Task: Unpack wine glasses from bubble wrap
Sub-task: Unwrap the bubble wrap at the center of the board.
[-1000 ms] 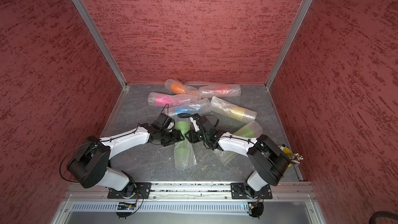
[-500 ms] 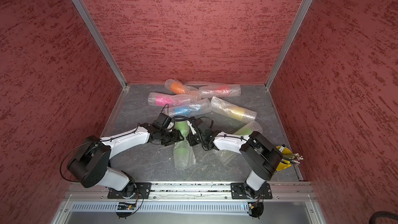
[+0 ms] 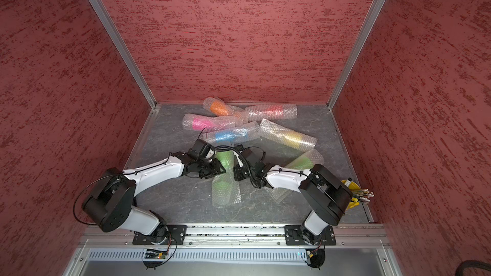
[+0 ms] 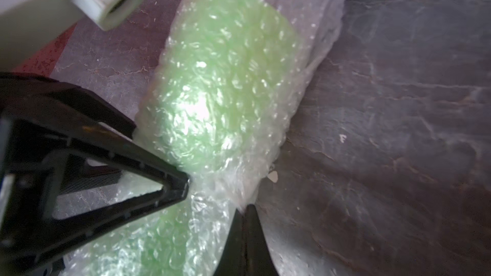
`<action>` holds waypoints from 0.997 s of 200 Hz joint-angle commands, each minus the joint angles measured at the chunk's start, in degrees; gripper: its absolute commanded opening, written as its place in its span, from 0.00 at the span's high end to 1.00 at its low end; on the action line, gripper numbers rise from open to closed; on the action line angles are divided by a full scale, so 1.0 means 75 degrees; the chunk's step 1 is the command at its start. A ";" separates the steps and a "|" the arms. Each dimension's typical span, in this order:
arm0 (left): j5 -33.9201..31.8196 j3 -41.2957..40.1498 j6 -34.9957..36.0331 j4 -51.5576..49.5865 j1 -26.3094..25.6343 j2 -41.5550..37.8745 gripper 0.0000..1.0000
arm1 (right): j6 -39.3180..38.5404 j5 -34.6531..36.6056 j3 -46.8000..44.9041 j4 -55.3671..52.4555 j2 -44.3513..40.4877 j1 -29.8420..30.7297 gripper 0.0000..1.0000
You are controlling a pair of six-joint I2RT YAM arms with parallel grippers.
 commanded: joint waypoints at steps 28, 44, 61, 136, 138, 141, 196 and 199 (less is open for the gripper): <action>-0.0285 -0.0470 -0.0140 -0.0225 0.0440 -0.0231 0.63 | 0.0153 0.0816 -0.0366 0.0029 -0.0169 -0.0068 1.00; -0.0260 -0.0523 -0.0150 -0.0241 0.0477 -0.0287 0.63 | 0.0190 0.0921 -0.0404 0.0048 -0.0192 -0.0083 1.00; -0.0295 -0.0580 -0.0151 -0.0334 0.0499 -0.0422 0.63 | 0.0236 0.1073 -0.0438 0.0004 -0.0346 -0.0126 1.00; -0.0359 -0.0531 0.0025 -0.1338 0.1186 -0.1522 0.34 | 0.0668 0.0913 -0.0723 -0.0695 -0.1557 -0.0328 1.00; -0.0373 -0.0505 0.0042 -0.1401 0.1217 -0.1558 0.33 | 0.0702 0.0892 -0.0735 -0.0695 -0.1590 -0.0329 1.00; -0.0396 -0.0475 0.0060 -0.1476 0.1245 -0.1612 0.31 | 0.0759 0.0858 -0.0754 -0.0695 -0.1635 -0.0329 1.00; -0.0906 0.1227 0.0675 -0.2860 0.0271 -0.2081 0.22 | 0.1623 -0.0151 -0.0804 -0.0386 -0.2051 -0.0320 1.00; -0.0916 0.1368 0.0699 -0.2908 0.0119 -0.2001 0.22 | 0.1656 -0.0213 -0.0800 -0.0352 -0.2057 -0.0319 1.00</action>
